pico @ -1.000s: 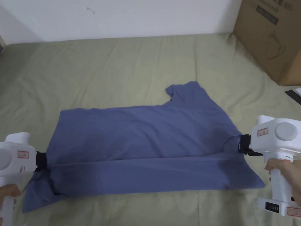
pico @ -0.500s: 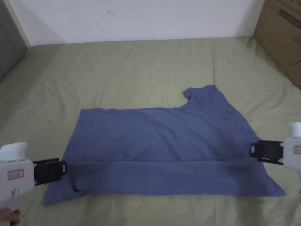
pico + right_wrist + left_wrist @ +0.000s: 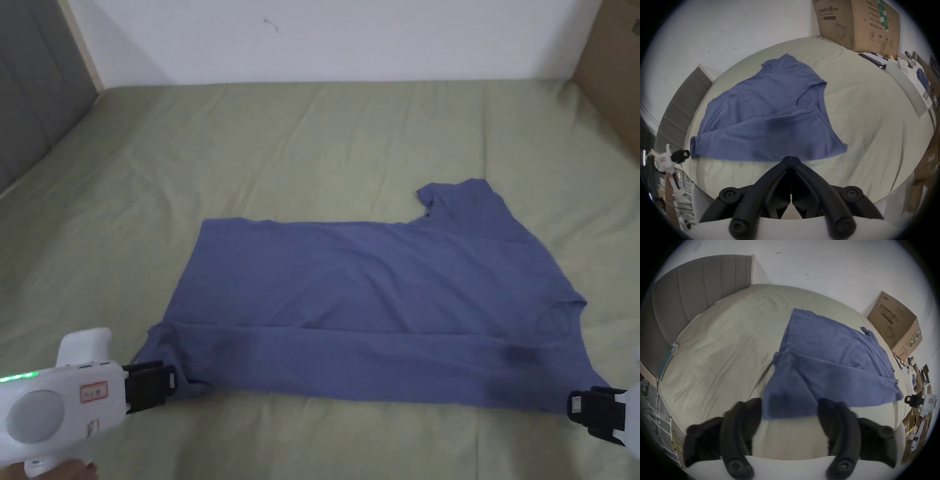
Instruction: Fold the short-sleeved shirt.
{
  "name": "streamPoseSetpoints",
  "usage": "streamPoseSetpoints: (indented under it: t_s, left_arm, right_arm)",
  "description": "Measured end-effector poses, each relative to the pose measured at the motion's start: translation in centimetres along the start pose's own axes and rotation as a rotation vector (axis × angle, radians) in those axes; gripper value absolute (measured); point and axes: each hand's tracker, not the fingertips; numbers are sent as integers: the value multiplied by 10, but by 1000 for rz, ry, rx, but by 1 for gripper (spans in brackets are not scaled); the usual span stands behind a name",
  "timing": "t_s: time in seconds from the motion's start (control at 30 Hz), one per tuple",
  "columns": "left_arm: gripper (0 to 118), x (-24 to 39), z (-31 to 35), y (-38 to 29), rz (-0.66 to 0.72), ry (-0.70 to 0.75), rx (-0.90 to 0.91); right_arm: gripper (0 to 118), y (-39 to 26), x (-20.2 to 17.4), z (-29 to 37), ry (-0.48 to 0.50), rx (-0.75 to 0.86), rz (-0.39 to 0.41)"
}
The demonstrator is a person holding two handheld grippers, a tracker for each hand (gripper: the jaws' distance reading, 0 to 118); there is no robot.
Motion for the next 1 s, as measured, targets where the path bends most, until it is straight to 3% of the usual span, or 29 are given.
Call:
streamPoseSetpoints:
  t_s: [0.13,0.23,0.27,0.3,0.37,0.4,0.43,0.57,0.6,0.63,0.67,0.73,0.77,0.87,1.0]
  left_arm:
    - [73,-4,-37,-3,69,23,-106]
    - [62,12,-34,-8,-22,110,-50]
    - [56,13,-30,-5,-10,97,-61]
    - [46,14,-27,-2,-5,100,-61]
    - [14,8,-25,6,52,41,-59]
    - [8,6,-25,9,97,1,-63]
    - [8,5,-25,12,115,15,-76]
    - [7,17,-17,14,23,37,-70]
    - [7,18,-15,15,18,36,-71]
    - [7,19,-12,16,6,33,-70]
    - [7,21,-9,17,-9,31,-67]
    - [7,21,-3,19,-27,28,-60]
    - [7,22,0,21,-44,21,-54]
    - [7,26,13,24,-75,24,-40]
    - [7,19,18,26,-83,6,-43]
  right_arm:
    - [0,-2,4,1,-19,11,-30]
    - [0,-2,8,-3,-71,4,-61]
    - [9,0,11,-8,-122,-16,-74]
    - [30,3,13,-13,-154,-36,-76]
    - [88,9,15,-24,-153,-44,-82]
    - [102,12,17,-28,-147,-45,-87]
    - [106,14,17,-32,-140,-39,-99]
    - [100,23,20,-62,-132,-41,-128]
    - [85,21,20,-72,-133,-45,-115]
    - [59,20,16,-78,-148,-79,-139]
    - [53,18,8,-79,-175,-66,-130]
    - [12,18,-3,-74,-138,-36,-42]
    - [12,19,-5,-73,-78,-44,-63]
    - [12,23,-10,-69,-123,-60,-42]
    - [12,26,9,-40,-66,-23,-113]
